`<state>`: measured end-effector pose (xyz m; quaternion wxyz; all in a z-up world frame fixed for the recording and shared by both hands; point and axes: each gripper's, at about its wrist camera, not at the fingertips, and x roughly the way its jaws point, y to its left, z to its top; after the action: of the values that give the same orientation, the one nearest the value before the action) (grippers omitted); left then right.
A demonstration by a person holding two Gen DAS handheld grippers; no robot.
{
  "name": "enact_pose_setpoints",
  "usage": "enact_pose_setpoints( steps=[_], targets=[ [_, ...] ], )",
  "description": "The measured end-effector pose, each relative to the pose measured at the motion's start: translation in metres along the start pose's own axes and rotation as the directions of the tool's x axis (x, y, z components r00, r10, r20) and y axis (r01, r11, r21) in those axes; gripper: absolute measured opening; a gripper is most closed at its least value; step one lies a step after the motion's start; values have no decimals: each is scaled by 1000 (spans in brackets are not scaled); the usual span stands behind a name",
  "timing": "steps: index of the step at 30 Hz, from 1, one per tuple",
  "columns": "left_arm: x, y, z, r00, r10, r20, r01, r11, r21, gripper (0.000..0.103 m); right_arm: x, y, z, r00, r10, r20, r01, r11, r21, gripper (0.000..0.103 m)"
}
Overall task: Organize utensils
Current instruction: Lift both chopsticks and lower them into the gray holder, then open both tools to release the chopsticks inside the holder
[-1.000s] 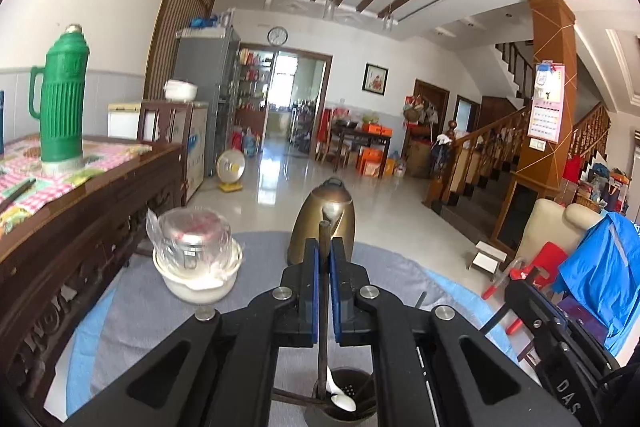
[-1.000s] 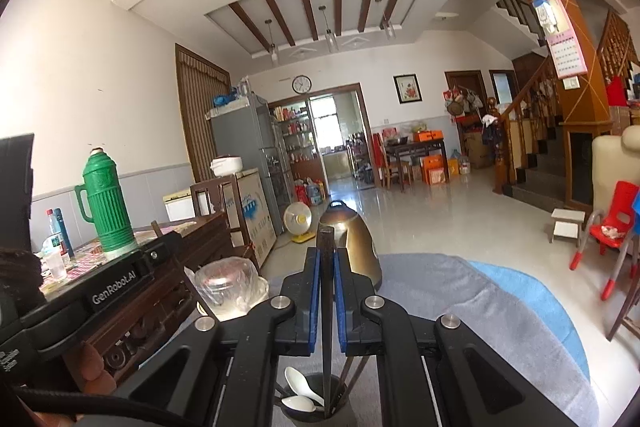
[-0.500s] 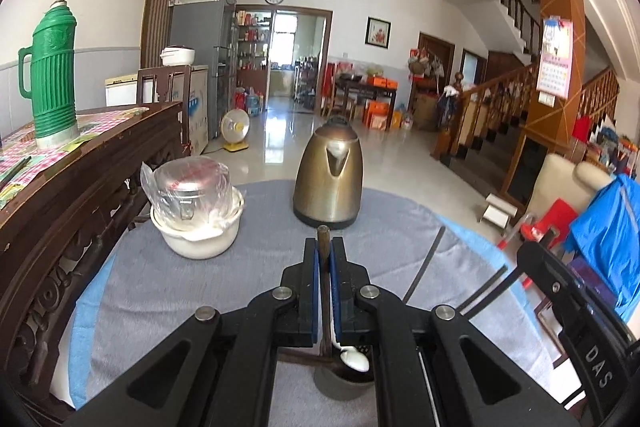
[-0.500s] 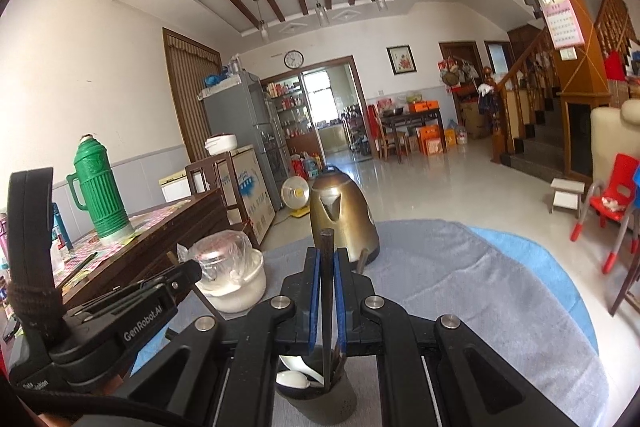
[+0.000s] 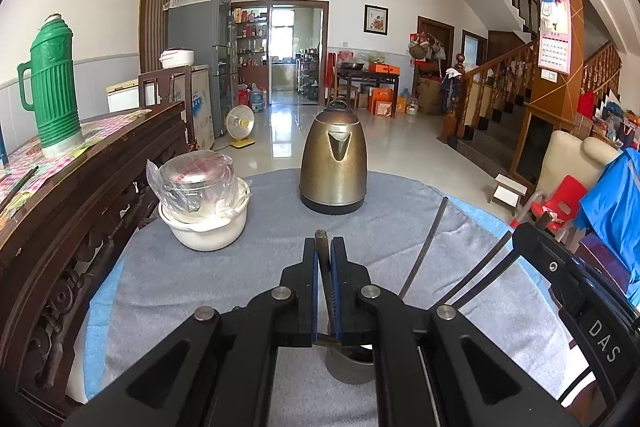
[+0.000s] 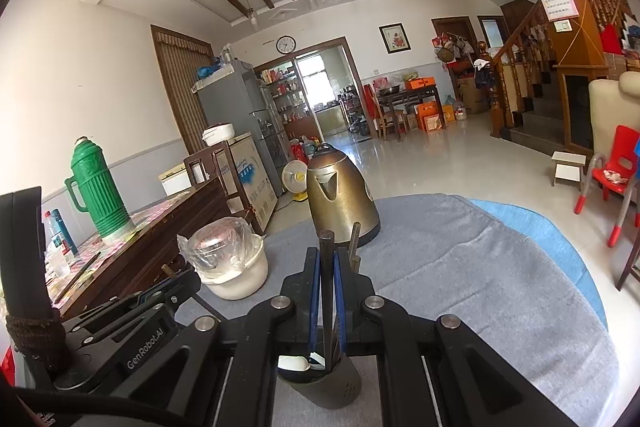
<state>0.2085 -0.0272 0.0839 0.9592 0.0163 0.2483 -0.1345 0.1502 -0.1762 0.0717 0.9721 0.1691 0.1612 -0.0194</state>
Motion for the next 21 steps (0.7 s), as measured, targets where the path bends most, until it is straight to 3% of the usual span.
enact_pose_setpoints(
  steps=[21],
  targets=[
    [0, 5, -7, 1000, 15, -25, -16, 1000, -6, 9, -2, 1, -1, 1000, 22, -15, -22, 1000, 8, 9]
  ],
)
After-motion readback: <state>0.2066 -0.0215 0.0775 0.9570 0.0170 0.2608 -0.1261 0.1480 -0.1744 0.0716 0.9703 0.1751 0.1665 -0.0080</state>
